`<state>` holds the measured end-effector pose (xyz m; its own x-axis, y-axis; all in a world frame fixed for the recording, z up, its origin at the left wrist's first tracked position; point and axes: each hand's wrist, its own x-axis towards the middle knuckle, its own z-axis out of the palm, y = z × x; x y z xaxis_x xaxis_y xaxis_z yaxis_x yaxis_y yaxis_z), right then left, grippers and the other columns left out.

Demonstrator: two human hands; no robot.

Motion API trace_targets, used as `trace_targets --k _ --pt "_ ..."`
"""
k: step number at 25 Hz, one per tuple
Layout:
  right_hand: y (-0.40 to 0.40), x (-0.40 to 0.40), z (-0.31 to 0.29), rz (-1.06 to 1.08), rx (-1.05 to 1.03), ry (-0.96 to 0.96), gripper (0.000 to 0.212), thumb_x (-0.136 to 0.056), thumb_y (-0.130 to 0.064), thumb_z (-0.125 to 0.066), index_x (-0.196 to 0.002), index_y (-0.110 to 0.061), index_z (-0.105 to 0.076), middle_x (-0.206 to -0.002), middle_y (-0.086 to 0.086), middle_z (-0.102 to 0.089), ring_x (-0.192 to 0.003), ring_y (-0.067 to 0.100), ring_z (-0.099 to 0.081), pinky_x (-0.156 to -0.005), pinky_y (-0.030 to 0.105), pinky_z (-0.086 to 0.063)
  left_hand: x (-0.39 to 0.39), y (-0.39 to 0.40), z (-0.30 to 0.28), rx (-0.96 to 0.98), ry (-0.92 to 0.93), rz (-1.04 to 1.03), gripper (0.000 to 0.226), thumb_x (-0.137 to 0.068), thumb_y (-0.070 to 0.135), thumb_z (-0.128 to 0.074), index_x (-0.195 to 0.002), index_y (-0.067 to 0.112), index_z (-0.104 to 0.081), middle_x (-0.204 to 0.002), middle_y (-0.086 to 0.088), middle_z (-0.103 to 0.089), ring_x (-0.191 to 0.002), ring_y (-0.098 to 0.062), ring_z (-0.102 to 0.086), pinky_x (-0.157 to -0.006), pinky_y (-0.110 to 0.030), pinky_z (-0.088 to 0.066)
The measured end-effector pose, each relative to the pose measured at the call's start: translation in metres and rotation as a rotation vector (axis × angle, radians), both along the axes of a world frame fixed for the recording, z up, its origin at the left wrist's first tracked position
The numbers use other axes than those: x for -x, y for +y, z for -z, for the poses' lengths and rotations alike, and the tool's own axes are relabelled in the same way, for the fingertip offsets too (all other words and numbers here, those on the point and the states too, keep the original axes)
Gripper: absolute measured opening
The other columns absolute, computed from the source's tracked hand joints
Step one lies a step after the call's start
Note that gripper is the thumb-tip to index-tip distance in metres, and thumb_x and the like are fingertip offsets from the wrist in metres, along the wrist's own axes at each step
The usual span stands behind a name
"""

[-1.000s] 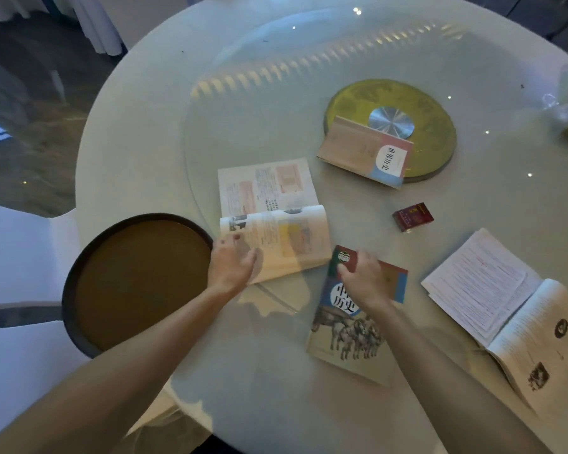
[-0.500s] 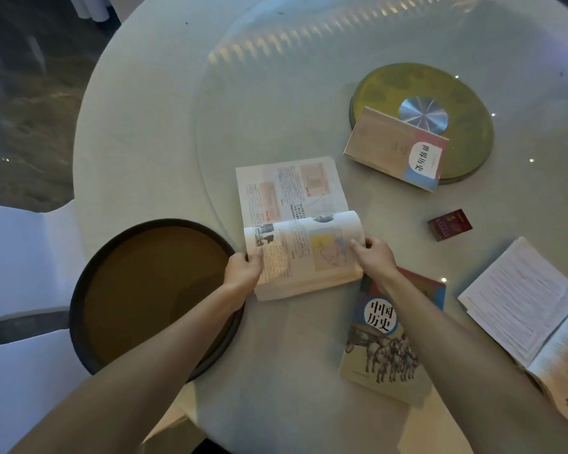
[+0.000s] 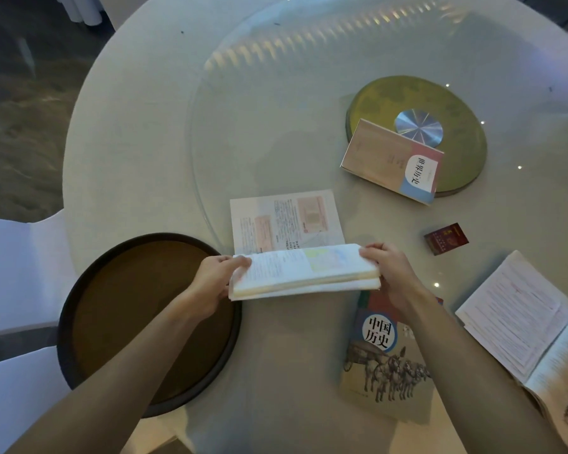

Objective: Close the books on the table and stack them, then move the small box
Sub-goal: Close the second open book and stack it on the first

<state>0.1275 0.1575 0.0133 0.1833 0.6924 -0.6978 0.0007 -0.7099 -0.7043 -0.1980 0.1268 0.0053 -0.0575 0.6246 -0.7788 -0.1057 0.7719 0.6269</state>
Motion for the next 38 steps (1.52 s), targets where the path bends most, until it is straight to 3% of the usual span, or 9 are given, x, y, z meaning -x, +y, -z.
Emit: trace_targets --k 4,9,14,17,20,23,29,34,38 --pt "0.033 0.017 -0.008 0.093 -0.061 0.154 0.009 -0.1 -0.005 -0.059 -0.109 -0.003 -0.058 -0.094 0.013 -0.061 -0.08 0.023 -0.068 -0.07 0.038 -0.062 -0.004 0.026 -0.004 0.009 -0.04 -0.134 0.034 -0.098 0.037 -0.058 -0.113 0.007 -0.067 -0.103 -0.012 -0.076 -0.084 -0.024 -0.074 -0.07 -0.036 -0.061" --pt "0.064 0.034 0.004 0.077 -0.044 0.194 0.033 -0.108 -0.038 -0.046 -0.109 -0.009 -0.062 -0.102 0.015 -0.067 -0.089 0.027 -0.071 -0.09 0.045 -0.059 -0.006 0.049 -0.006 -0.031 0.007 -0.167 0.047 -0.1 0.056 -0.043 -0.118 0.018 -0.063 -0.11 -0.006 -0.071 -0.096 -0.022 -0.07 -0.08 -0.037 -0.058" --pt "0.088 0.045 0.031 -0.345 -0.073 -0.395 0.048 -0.101 -0.036 -0.059 -0.14 -0.007 -0.058 -0.116 0.01 -0.067 -0.099 0.023 -0.065 -0.086 0.041 -0.057 -0.015 0.045 0.014 -0.023 0.278 0.008 0.063 -0.095 0.029 -0.068 -0.147 0.006 -0.039 -0.126 -0.008 -0.064 -0.095 -0.012 -0.059 -0.062 -0.02 -0.047" --pt "0.108 0.056 0.044 -0.755 -0.22 -0.828 0.066 -0.096 -0.028 -0.064 -0.157 -0.016 -0.04 -0.155 0.012 -0.048 -0.141 0.032 -0.046 -0.113 0.046 -0.043 -0.021 0.041 0.028 -0.04 0.404 0.063 0.06 -0.09 0.026 -0.074 -0.138 0.003 -0.047 -0.113 -0.001 -0.058 -0.099 -0.015 -0.057 -0.072 -0.028 -0.05" --pt "0.128 0.072 0.044 -1.11 -0.305 -0.941 0.08 -0.098 -0.025 -0.059 -0.166 -0.024 -0.016 -0.176 0.004 -0.01 -0.162 0.028 -0.006 -0.129 0.05 -0.014 -0.023 0.045 0.041 -0.016 0.491 0.106 0.04 -0.085 0.029 -0.079 -0.114 0.014 -0.057 -0.116 -0.006 -0.068 -0.102 -0.021 -0.066 -0.078 -0.036 -0.059" --pt "0.145 0.085 0.048 -1.207 -0.288 -0.925 0.077 -0.103 -0.032 -0.053 -0.167 -0.024 -0.012 -0.176 0.0 -0.006 -0.163 0.024 -0.001 -0.13 0.054 -0.005 -0.02 0.049 0.05 0.014 0.567 0.177 0.051 -0.076 0.029 -0.085 -0.111 0.02 -0.05 -0.121 -0.007 -0.063 -0.109 -0.025 -0.066 -0.087 -0.046 -0.06" --pt "0.137 0.077 0.052 -1.189 -0.186 -1.161 0.057 -0.096 -0.045 -0.059 -0.143 -0.014 -0.048 -0.148 0.012 -0.051 -0.137 0.036 -0.043 -0.111 0.051 -0.038 -0.018 0.07 0.06 -0.187 0.768 0.327 0.049 -0.086 0.017 -0.071 -0.131 0.02 -0.054 -0.126 -0.008 -0.055 -0.118 -0.029 -0.058 -0.099 -0.047 -0.054" --pt "0.081 0.049 0.053 -0.892 0.072 -0.956 0.086 -0.083 -0.068 -0.069 -0.146 -0.013 -0.045 -0.141 0.01 -0.056 -0.129 0.032 -0.054 -0.098 0.046 -0.052 -0.027 0.107 0.061 -0.367 0.757 0.355 0.06 -0.085 0.004 -0.068 -0.142 0.014 -0.051 -0.135 -0.01 -0.056 -0.127 -0.027 -0.053 -0.109 -0.042 -0.046" --pt "0.033 0.048 0.058 -0.645 0.133 -0.89 0.086 -0.082 -0.069 -0.07 -0.14 -0.01 -0.045 -0.136 0.012 -0.059 -0.12 0.034 -0.062 -0.092 0.048 -0.057 -0.057 0.087 0.058 -0.251 0.812 0.243 0.076 -0.082 0.017 -0.077 -0.147 0.01 -0.039 -0.138 -0.016 -0.046 -0.129 -0.031 -0.045 -0.106 -0.041 -0.044"
